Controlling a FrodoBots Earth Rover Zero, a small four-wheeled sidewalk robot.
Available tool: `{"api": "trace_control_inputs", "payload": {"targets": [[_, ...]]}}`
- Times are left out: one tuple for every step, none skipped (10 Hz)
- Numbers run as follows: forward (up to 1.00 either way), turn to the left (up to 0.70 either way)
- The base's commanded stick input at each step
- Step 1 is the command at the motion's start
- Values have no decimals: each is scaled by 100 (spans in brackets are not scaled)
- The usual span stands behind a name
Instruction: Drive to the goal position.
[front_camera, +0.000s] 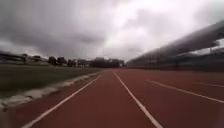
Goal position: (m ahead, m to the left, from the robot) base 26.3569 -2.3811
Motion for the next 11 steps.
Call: {"api": "trace_control_inputs", "payload": {"targets": [[70,6],[70,1],[70,0],[70,1],[70,8],[70,9],[70,8],[70,8],[70,0],[70,0],[70,0]]}}
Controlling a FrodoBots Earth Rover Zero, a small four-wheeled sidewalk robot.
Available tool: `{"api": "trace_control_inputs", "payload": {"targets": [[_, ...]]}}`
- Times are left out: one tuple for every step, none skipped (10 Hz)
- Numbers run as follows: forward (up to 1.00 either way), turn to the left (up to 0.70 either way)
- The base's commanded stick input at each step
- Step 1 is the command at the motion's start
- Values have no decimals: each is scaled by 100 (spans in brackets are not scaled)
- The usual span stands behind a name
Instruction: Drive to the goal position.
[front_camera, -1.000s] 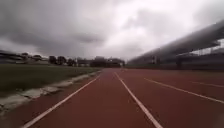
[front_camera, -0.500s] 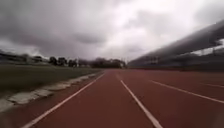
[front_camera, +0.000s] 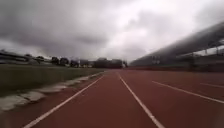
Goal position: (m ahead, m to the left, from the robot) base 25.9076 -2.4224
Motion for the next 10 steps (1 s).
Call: {"api": "trace_control_inputs", "payload": {"targets": [[70,0],[70,0],[70,0],[70,0],[70,0],[70,0],[70,0],[70,0],[70,0],[70,0]]}}
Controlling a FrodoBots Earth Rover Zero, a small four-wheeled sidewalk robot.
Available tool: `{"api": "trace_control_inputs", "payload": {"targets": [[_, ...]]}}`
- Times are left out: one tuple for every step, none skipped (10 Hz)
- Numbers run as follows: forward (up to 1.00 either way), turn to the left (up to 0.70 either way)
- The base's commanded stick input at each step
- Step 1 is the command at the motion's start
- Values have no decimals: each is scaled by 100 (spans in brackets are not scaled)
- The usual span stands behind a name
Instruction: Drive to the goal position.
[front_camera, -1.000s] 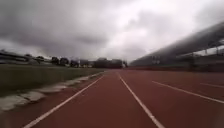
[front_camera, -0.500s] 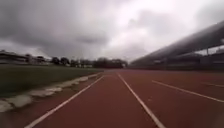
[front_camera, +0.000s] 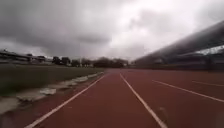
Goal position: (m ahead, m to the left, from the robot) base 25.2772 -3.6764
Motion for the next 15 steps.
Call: {"api": "trace_control_inputs", "payload": {"targets": [[70,0],[70,0],[70,0],[70,0],[70,0],[70,0],[70,0],[70,0],[70,0],[70,0],[70,0],[70,0],[70,0],[70,0],[70,0]]}}
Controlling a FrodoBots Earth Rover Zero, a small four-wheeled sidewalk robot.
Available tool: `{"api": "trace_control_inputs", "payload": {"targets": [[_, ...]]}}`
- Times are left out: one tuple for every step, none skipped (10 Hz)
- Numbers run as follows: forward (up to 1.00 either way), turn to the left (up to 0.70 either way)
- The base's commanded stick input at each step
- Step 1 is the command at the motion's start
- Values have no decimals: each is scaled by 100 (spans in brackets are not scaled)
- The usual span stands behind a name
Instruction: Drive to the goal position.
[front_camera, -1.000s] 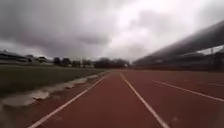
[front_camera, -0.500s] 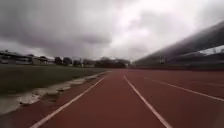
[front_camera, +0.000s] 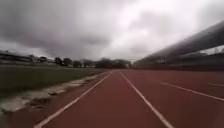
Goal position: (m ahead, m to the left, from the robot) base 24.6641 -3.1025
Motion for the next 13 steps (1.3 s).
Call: {"api": "trace_control_inputs", "payload": {"targets": [[70,0],[70,0],[70,0],[70,0],[70,0],[70,0],[70,0],[70,2],[70,6],[70,5],[70,8],[70,-19],[70,-23]]}}
